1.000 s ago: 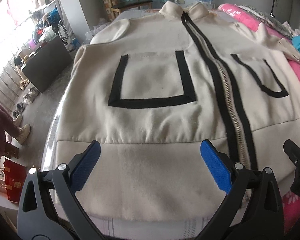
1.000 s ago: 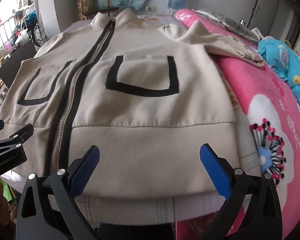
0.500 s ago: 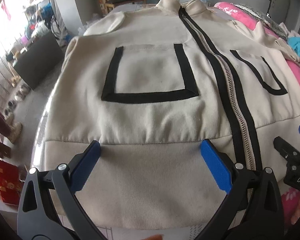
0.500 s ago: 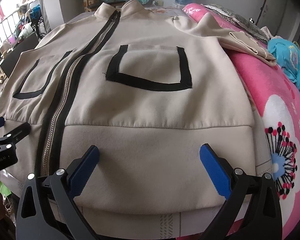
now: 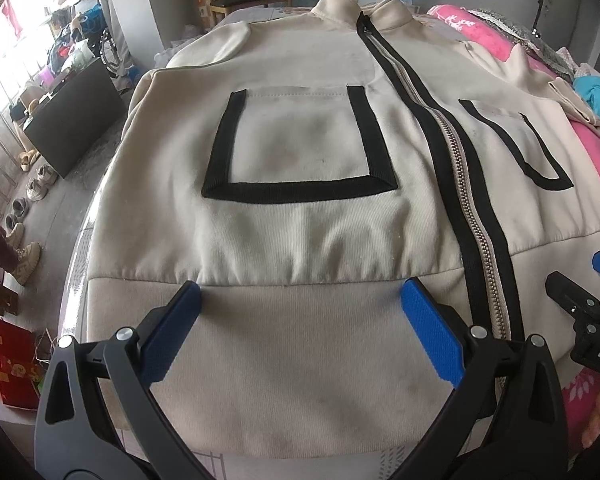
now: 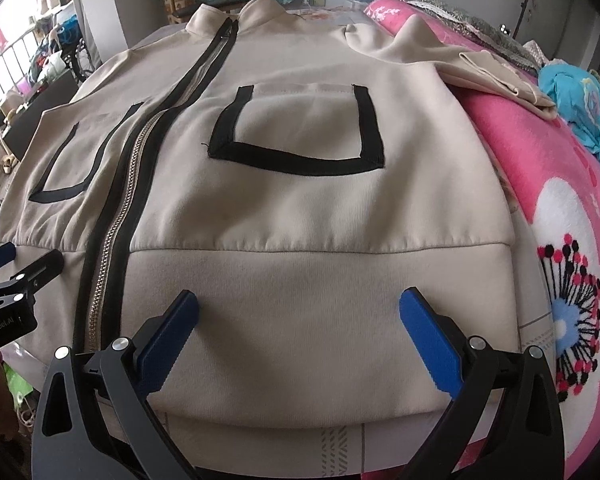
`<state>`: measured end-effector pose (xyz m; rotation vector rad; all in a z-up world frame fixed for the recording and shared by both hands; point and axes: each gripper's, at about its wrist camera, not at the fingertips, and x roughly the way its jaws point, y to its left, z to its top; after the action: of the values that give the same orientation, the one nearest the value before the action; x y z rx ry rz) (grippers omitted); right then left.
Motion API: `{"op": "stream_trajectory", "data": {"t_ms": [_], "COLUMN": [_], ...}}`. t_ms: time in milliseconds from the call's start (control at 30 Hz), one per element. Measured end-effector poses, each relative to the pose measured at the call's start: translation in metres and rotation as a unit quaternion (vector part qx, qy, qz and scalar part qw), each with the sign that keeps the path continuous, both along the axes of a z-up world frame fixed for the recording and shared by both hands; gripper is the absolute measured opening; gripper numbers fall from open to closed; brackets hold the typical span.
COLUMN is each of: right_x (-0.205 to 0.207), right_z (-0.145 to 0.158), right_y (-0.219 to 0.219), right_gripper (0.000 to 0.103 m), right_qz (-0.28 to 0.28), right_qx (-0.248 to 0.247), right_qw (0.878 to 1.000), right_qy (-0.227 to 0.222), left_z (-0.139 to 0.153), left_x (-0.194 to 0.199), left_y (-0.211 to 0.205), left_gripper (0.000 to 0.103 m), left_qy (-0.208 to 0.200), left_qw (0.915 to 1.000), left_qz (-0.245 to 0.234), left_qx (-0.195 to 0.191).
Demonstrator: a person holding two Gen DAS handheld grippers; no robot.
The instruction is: Fold large clothes
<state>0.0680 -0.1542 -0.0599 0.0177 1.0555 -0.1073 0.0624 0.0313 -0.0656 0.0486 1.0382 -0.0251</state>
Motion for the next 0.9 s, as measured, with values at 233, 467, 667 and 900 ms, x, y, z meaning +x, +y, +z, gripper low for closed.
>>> {"op": "stream_trajectory", "data": {"t_ms": [233,467,667,900], "right_x": [-0.001,-0.017,-0.03,-0.031], "right_z": [-0.001,0.021,0.039,0.017], "right_y": [-0.001,-0.016,-0.066,-0.101], "right_gripper": [0.098,0.098,0.098,0.081], "right_qz": [0.002,0.025,-0.029,-0.065], "right_qx": [0.005,0.026,-0.007,0.029], "right_qw": [1.0,0.998,0.996,0.996], "right_qy": [-0.007,-0.058,-0.083,-0.047], "left_z": [0.0,0.019,0.035,0.01], "left_x": [-0.003,-0.027,-0.047,-0.039], "left_y": [0.001,0.011,0.056,0.096], "left_gripper": [0.097,0.096,0.096,0.064], "left_qy": [-0.008,-0.069,-0.096,-0.039], "left_qw": [0.9999,0.9972,0.9953,0.9973], "left_qz": [-0.006,-0.026,0.005,0.056], "left_qx": [-0.003,-0.009,0.005,-0.028]}}
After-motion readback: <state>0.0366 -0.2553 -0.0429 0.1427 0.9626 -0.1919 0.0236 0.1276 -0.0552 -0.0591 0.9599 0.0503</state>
